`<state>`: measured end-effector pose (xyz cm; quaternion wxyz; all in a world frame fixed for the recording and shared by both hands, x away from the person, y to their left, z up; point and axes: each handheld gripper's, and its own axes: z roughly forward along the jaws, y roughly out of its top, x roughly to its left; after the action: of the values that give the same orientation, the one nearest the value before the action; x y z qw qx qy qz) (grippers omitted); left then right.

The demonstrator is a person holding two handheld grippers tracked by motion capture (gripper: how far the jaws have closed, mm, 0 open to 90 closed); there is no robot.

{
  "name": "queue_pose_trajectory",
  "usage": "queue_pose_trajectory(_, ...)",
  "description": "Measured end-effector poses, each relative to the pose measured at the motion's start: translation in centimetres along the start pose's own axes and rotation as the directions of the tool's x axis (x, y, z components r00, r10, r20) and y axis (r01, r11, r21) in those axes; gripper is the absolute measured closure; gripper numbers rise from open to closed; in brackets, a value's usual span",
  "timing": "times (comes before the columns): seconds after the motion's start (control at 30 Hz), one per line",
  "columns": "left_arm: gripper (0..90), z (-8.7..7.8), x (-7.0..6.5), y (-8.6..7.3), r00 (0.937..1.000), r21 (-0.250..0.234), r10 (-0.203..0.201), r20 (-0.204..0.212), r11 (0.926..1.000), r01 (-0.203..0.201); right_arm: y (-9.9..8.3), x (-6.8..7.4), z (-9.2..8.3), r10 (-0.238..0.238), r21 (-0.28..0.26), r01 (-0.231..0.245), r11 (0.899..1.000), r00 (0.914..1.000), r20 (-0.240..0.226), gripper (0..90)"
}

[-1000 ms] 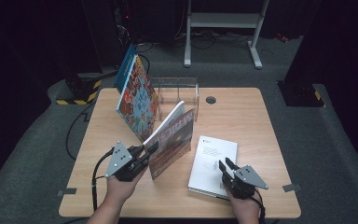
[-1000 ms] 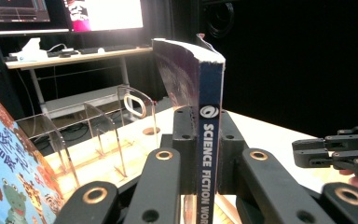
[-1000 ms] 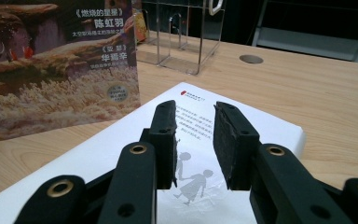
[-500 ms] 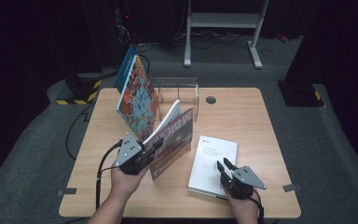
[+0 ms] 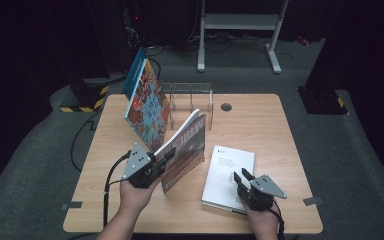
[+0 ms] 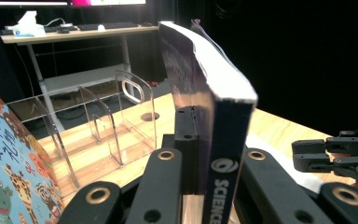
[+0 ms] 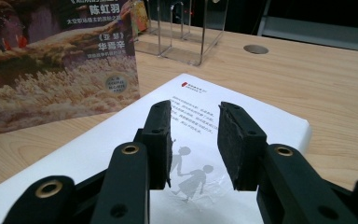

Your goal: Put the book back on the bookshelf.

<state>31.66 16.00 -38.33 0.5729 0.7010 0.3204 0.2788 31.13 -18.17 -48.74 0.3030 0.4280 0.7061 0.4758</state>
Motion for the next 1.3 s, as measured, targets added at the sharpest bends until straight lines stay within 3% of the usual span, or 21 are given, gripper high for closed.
queue_pose_trajectory(0.13, 83.3, -0.01, -0.02, 0.06, 1.0000, 0.006, 0.004, -0.008, 1.0000, -0.004, -0.10, -0.11, 0.07, 0.011, 0.003, -0.011, 1.000, 0.9998, -0.016, 64.1)
queue_pose_trajectory(0.33, 83.3, -0.13, -0.08, 0.11, 0.9998, 0.010, 0.008, 0.019, 0.9999, -0.008, -0.15, -0.36, 0.15, 0.042, 0.022, -0.041, 0.999, 0.9984, -0.039, 62.9)
queue_pose_trajectory(0.4, 83.3, -0.14, -0.12, 0.19, 0.9994, 0.017, -0.015, 0.031, 0.9997, 0.015, -0.14, -0.42, 0.13, 0.042, 0.020, -0.041, 0.999, 0.9983, -0.041, 63.0)
queue_pose_trajectory(0.53, 83.1, -0.14, -0.18, 0.19, 0.9996, 0.016, -0.012, 0.025, 0.9998, 0.012, -0.15, -0.46, 0.09, 0.043, 0.020, -0.042, 0.999, 0.9983, -0.040, 62.9)
queue_pose_trajectory(0.7, 82.8, -0.12, 0.16, 0.18, 0.9982, 0.019, -0.037, 0.046, 0.9992, 0.036, -0.20, -0.48, 0.05, 0.043, 0.017, -0.042, 0.999, 0.9983, -0.039, 62.9)
queue_pose_trajectory(0.77, 82.9, -0.06, 0.18, 0.13, 0.9964, 0.015, -0.066, 0.053, 0.9978, 0.065, -0.19, -0.47, -0.01, 0.039, 0.017, -0.038, 0.999, 0.9985, -0.038, 63.0)
queue_pose_trajectory(0.93, 82.6, 0.03, 0.49, 0.31, 0.9928, 0.034, -0.083, 0.086, 0.9962, 0.081, -0.26, -0.39, 0.03, 0.041, 0.018, -0.040, 0.999, 0.9984, -0.039, 63.0)
queue_pose_trajectory(1.07, 83.2, 0.01, 0.46, 0.48, 0.9974, 0.041, -0.043, 0.059, 0.9983, 0.041, -0.25, -0.39, -0.01, 0.043, 0.017, -0.042, 0.999, 0.9983, -0.039, 63.2)
queue_pose_trajectory(1.3, 83.6, 0.39, 0.57, 0.96, 0.9982, 0.045, -0.041, 0.043, 0.9982, 0.039, -0.26, -0.54, -0.05, 0.050, 0.012, -0.049, 0.999, 0.9979, -0.042, 63.3)
